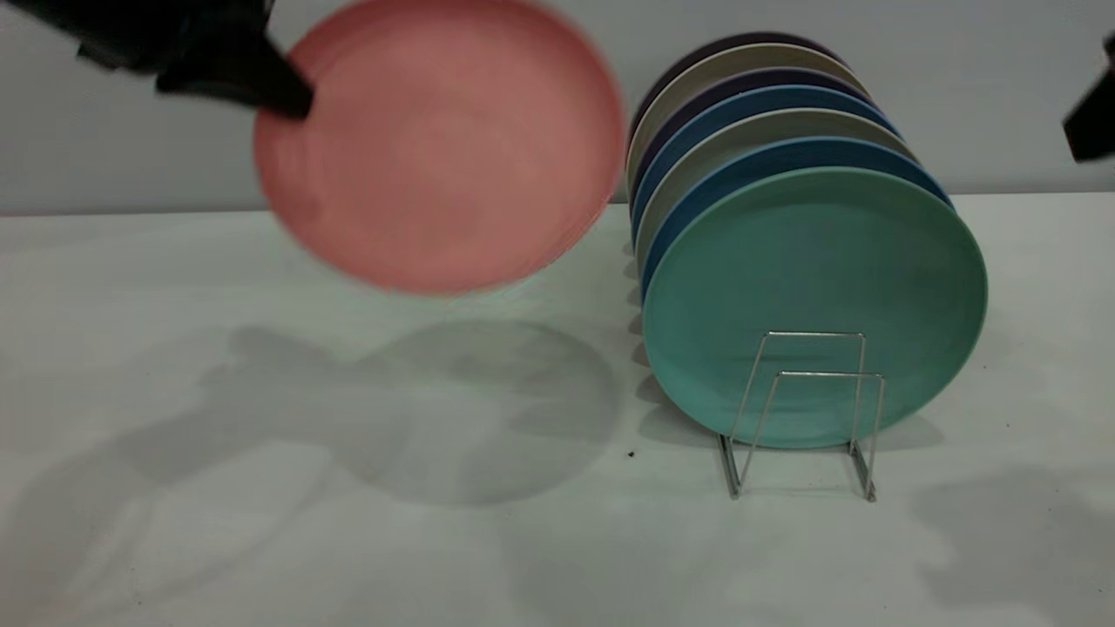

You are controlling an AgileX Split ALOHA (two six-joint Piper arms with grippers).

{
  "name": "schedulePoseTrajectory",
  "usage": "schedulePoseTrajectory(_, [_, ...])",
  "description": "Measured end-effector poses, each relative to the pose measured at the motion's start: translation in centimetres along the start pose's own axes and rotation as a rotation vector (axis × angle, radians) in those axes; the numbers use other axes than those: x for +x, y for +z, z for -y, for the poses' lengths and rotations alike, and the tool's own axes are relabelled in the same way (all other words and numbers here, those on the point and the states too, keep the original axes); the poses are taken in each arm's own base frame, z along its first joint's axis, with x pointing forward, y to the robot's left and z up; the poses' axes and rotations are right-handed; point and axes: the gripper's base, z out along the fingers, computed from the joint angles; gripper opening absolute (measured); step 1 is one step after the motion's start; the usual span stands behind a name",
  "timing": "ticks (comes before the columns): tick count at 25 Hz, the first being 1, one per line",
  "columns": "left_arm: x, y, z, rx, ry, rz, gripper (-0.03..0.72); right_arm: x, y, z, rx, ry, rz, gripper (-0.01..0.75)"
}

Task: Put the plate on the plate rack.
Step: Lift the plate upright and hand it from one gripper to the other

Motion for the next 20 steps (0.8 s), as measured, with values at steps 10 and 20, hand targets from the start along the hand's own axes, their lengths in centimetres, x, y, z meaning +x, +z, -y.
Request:
schedulePoseTrajectory(10, [-1.3,-1.4,2.3,0.184,0.028,0.088,0.018,-3.8,-1.8,-3.3,-0.260,-0.038,0.100,0.461])
schedulePoseTrajectory(20, [-1.3,-1.6,3.0,0.267,0.054,0.094,0.018,-6.8,-3.8,-5.8,-0.567,-0.062,0.345,0.432])
